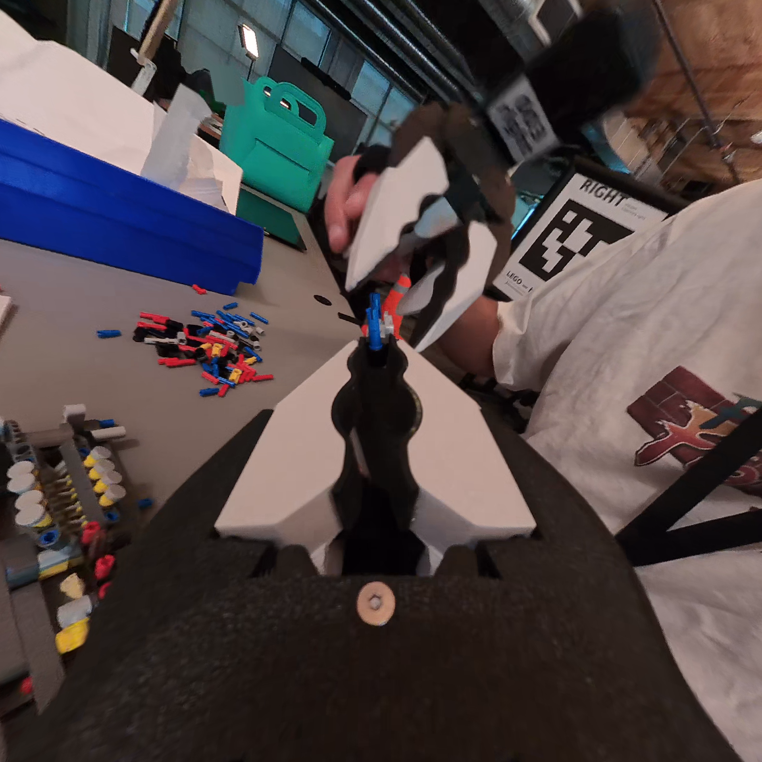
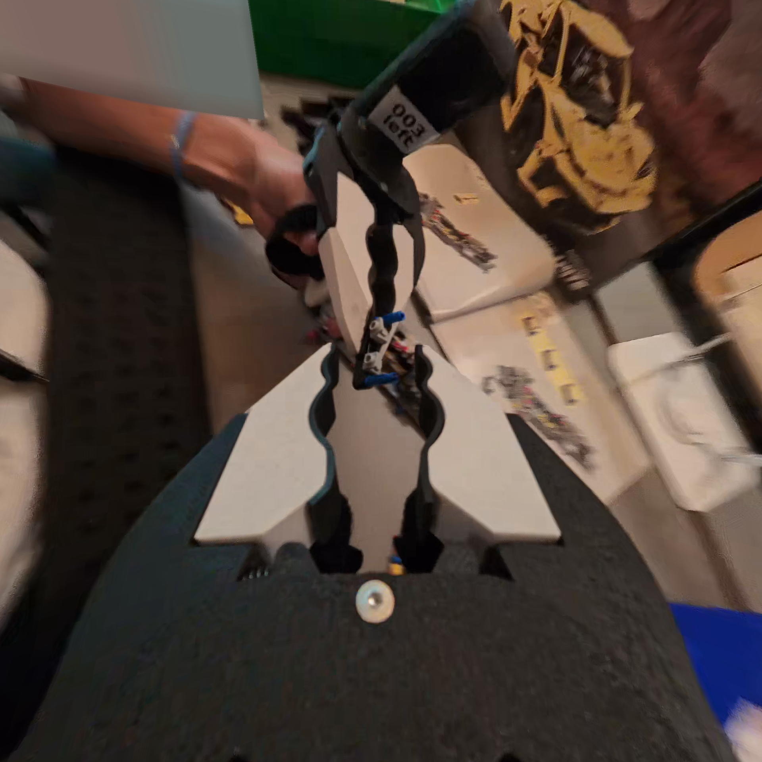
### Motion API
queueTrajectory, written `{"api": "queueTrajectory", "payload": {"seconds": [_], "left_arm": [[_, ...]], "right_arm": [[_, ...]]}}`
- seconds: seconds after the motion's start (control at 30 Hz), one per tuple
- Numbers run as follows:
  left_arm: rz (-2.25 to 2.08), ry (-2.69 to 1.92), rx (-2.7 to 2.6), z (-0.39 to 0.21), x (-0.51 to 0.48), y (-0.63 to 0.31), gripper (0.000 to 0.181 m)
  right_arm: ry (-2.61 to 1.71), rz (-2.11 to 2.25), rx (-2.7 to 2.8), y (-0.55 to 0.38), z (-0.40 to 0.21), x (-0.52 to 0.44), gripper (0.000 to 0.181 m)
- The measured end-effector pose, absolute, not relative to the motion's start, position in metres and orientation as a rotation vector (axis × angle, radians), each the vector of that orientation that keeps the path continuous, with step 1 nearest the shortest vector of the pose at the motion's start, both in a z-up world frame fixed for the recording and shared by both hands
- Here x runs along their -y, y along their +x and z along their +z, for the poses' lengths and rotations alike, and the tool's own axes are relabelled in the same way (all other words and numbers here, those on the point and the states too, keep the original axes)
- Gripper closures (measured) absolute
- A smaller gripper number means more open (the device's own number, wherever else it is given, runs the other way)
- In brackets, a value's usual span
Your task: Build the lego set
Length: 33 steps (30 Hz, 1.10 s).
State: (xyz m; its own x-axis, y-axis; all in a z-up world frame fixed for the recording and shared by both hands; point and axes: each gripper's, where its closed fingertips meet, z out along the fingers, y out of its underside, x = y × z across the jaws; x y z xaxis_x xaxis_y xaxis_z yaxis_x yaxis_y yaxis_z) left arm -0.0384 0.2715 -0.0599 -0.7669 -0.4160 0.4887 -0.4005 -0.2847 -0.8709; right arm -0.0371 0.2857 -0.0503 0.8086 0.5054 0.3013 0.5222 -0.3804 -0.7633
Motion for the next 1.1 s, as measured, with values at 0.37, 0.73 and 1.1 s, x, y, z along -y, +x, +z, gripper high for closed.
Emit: {"api": "queueTrajectory", "payload": {"seconds": [0.37, 0.73, 1.1], "left_arm": [[-2.367, -1.147, -1.889, -0.063, -0.271, -0.040, 0.176], [-2.407, -1.206, -1.846, -0.061, -0.276, -0.037, 0.176], [-2.296, -1.177, -2.054, -0.075, -0.270, -0.049, 0.176]], "right_arm": [[-1.926, -0.455, 1.064, -0.043, -0.061, -0.293, 0.162], [-1.862, -0.473, 1.005, -0.040, -0.059, -0.298, 0.164], [-1.885, -0.374, 1.027, -0.050, -0.075, -0.294, 0.162]]}}
